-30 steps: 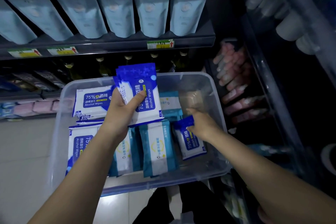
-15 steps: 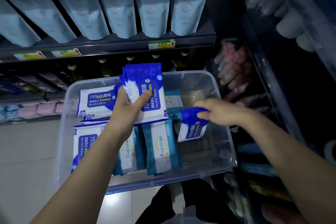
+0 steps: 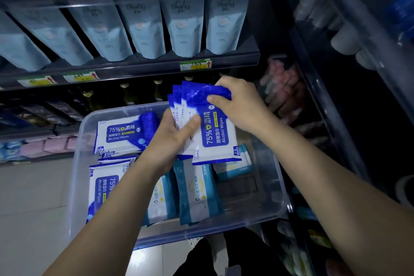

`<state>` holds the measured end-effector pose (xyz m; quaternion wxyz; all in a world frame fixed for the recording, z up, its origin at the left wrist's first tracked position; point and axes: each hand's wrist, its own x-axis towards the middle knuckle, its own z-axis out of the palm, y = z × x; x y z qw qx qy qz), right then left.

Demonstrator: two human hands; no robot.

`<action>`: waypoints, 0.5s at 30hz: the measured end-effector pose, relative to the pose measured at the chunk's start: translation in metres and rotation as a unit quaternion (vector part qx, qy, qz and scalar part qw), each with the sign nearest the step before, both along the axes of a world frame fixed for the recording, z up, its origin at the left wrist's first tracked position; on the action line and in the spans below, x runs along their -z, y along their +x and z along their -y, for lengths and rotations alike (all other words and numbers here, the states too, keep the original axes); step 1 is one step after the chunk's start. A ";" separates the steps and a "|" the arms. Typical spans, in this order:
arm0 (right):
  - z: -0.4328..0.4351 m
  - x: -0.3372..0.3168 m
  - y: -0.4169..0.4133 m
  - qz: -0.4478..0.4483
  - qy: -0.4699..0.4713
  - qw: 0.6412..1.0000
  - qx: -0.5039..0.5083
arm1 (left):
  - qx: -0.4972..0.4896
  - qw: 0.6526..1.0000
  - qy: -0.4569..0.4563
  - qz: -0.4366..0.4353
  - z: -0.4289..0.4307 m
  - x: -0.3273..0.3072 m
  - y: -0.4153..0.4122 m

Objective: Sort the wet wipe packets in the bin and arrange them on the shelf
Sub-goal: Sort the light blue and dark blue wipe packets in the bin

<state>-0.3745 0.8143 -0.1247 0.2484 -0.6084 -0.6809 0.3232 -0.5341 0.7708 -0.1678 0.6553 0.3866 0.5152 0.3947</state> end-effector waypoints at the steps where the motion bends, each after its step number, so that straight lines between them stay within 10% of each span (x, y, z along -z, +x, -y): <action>1: 0.001 0.003 -0.003 0.002 0.009 1.000 0.009 | 0.002 1.000 -0.008 0.004 0.001 0.001 0.000; 8: 0.005 0.014 -0.002 -0.079 -0.011 0.992 0.094 | -0.057 0.998 -0.011 -0.041 0.003 0.010 -0.012; 15: 0.031 0.074 0.029 0.116 -0.179 0.975 0.058 | -0.161 0.986 -0.021 -0.034 0.002 0.012 -0.034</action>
